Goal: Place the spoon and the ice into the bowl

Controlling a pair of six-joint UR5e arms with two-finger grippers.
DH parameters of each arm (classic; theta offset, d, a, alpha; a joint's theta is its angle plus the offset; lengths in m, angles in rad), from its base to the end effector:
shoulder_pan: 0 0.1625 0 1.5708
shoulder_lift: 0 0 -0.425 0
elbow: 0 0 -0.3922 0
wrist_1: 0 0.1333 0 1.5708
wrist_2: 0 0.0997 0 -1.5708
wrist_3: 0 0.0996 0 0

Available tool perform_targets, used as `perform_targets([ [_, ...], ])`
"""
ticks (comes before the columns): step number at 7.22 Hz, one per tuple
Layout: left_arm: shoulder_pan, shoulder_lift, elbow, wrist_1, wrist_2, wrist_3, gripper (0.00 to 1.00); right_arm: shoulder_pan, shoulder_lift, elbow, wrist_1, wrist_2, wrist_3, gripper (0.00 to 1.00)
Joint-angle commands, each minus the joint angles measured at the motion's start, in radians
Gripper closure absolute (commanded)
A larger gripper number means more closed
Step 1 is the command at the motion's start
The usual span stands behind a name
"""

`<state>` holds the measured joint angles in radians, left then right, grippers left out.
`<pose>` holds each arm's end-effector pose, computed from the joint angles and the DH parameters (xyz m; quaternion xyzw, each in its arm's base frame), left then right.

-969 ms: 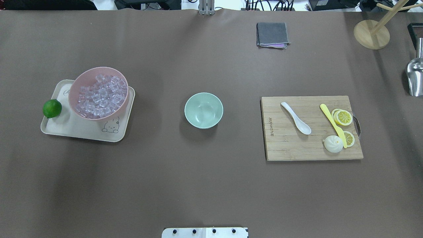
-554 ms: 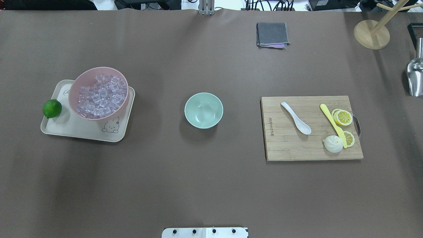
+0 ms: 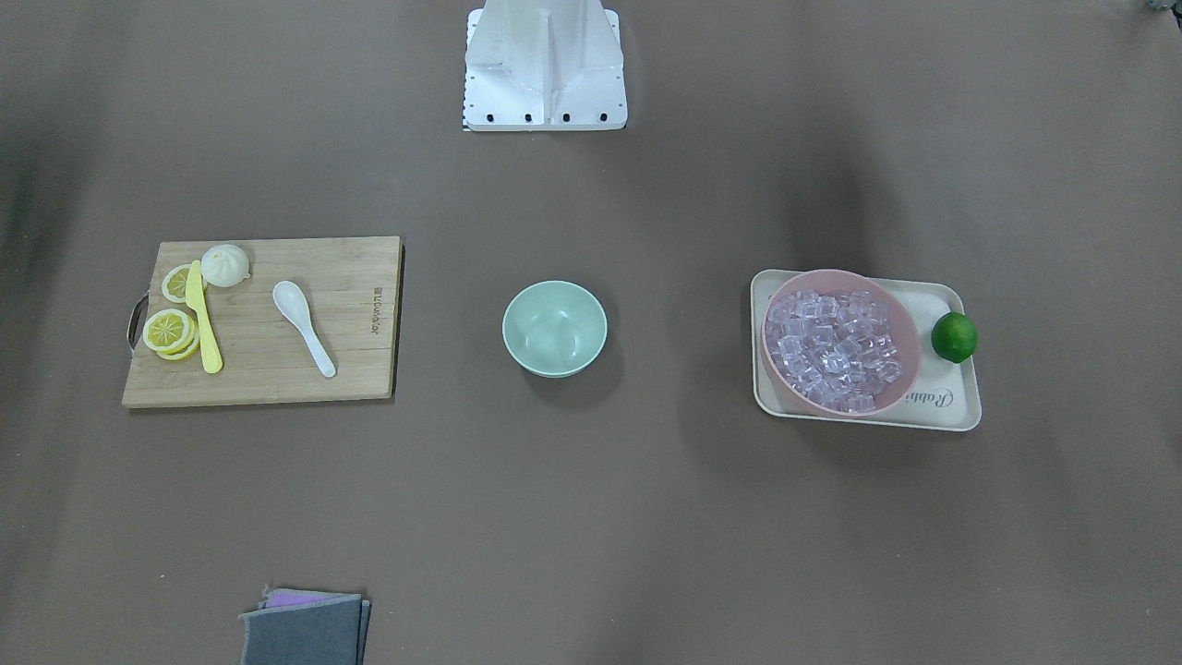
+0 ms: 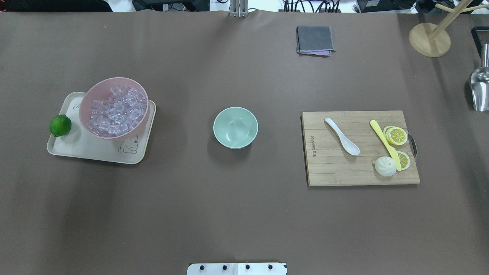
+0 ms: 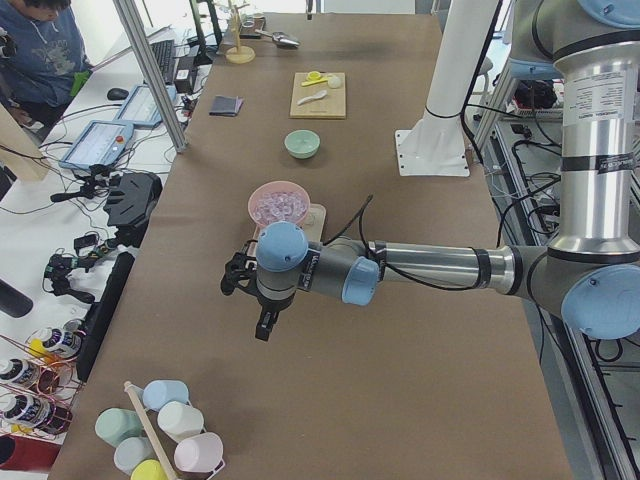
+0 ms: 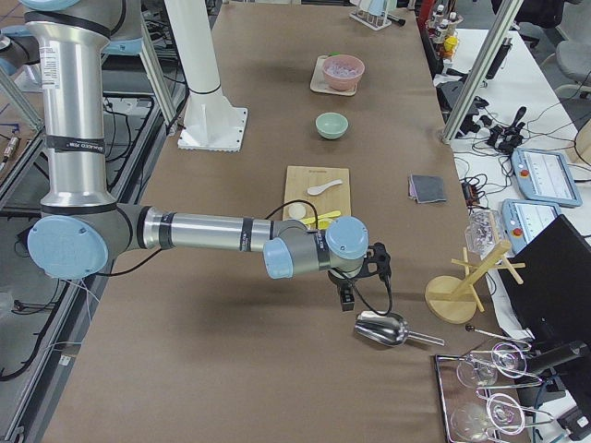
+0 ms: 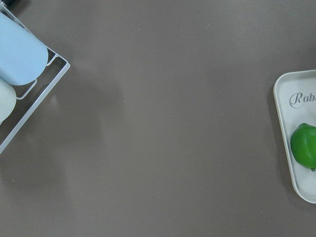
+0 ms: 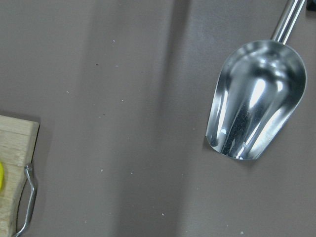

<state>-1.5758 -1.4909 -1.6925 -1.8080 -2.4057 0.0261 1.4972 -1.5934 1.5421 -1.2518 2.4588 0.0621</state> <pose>-0.0618 -0.4719 0.6066 0.1333 0.3995 0.0659 0.9046 0.0195 -0.4976 0.6417 0.0914 -0.4329 -0.0625 0.8946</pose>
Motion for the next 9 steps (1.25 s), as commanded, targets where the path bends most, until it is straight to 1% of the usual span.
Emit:
perform_targets([
  [1, 0.026, -0.005, -0.039, 0.002, -0.018, -0.041, 0.02, -0.017, 0.001, 0.033, 0.022, 0.009, 0.056, 0.0],
  [2, 0.055, -0.008, -0.108, 0.002, -0.019, -0.186, 0.02, -0.049, 0.001, 0.074, 0.022, 0.006, 0.144, 0.0],
  [3, 0.107, -0.009, -0.16, 0.001, -0.016, -0.303, 0.02, -0.127, 0.012, 0.131, 0.023, -0.004, 0.326, 0.0],
  [4, 0.14, -0.028, -0.192, 0.001, -0.013, -0.395, 0.02, -0.187, 0.021, 0.188, 0.023, -0.032, 0.426, 0.0],
  [5, 0.187, -0.081, -0.194, 0.002, -0.007, -0.47, 0.02, -0.219, 0.021, 0.232, 0.023, -0.058, 0.476, 0.0],
  [6, 0.236, -0.121, -0.194, 0.002, 0.008, -0.568, 0.02, -0.285, 0.026, 0.268, 0.023, -0.105, 0.488, 0.0],
  [7, 0.297, -0.162, -0.197, 0.002, 0.046, -0.657, 0.02, -0.345, 0.058, 0.283, 0.023, -0.141, 0.574, 0.0],
  [8, 0.369, -0.207, -0.197, 0.002, 0.084, -0.713, 0.02, -0.413, 0.105, 0.283, 0.023, -0.179, 0.605, 0.02],
  [9, 0.437, -0.241, -0.196, 0.004, 0.143, -0.767, 0.03, -0.499, 0.153, 0.283, 0.023, -0.249, 0.629, 0.06],
])
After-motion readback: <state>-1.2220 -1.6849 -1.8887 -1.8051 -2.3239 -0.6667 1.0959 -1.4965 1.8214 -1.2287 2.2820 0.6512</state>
